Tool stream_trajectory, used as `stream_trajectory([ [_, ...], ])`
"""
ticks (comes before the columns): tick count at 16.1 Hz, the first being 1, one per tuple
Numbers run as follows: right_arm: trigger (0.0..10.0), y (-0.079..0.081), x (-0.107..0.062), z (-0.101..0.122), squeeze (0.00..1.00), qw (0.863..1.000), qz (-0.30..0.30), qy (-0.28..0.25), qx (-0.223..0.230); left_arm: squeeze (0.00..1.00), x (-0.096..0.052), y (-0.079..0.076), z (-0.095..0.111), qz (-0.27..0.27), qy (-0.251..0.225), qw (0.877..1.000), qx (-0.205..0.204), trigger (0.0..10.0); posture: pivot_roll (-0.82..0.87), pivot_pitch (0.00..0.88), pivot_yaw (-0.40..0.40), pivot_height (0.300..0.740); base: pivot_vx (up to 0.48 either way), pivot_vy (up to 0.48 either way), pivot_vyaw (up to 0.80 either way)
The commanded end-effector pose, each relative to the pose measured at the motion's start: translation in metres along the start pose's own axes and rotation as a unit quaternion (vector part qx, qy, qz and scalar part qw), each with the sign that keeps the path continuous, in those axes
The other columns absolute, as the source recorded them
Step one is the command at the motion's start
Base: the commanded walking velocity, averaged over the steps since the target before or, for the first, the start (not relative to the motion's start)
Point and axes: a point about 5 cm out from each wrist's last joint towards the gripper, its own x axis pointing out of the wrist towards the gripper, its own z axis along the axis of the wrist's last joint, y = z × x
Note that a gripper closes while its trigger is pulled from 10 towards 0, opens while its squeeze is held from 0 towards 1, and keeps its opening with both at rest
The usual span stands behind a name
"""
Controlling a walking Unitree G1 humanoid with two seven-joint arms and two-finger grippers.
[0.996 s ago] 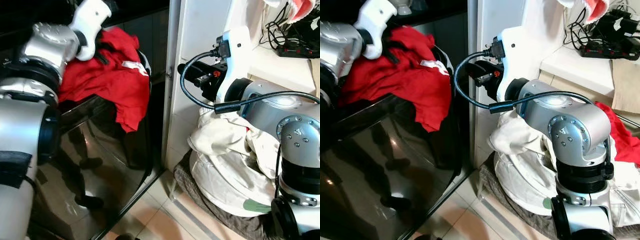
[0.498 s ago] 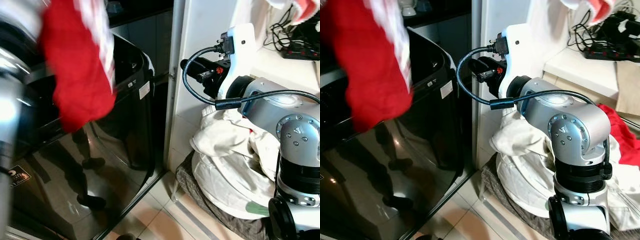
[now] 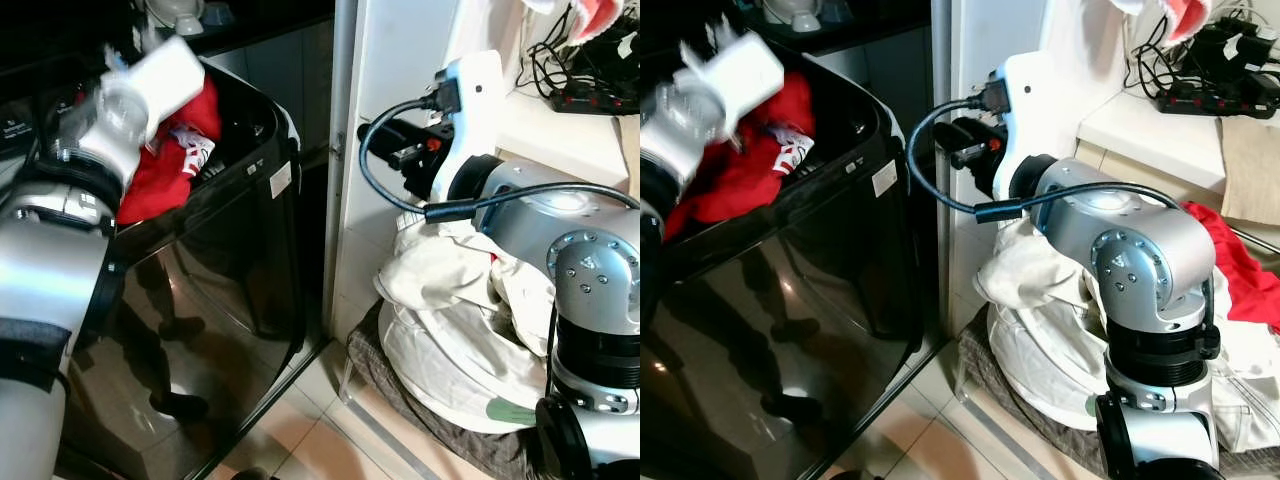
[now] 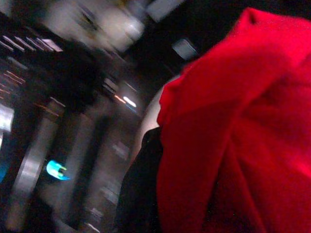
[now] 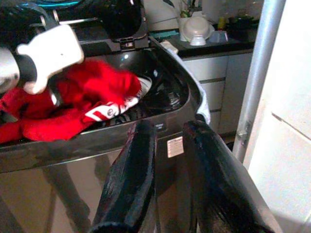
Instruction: Clothes washing
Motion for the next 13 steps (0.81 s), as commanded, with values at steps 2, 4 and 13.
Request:
stream_trajectory([
  [2,10.0,0.002,0.0,-0.002,0.0,1.0,0.006,0.009,-0.004,1.0,-0.002,0.006,-0.004,-0.015,0.009,0.999,-0.033,10.0,-0.07,0.0,0.035,0.74,0.0,0.0,0.0],
  [4,10.0,0.005,0.001,-0.005,0.0,1.0,0.016,0.019,-0.003,1.0,-0.004,0.013,-0.005,-0.015,0.007,0.999,-0.046,10.0,-0.06,0.0,0.028,0.74,0.0,0.0,0.0],
  [13,10.0,-0.008,0.008,-0.004,0.0,0.999,-0.027,0.005,0.022,1.0,-0.011,0.037,0.009,0.025,-0.037,0.995,-0.093,10.0,-0.04,0.0,0.024,0.74,0.0,0.0,0.0],
])
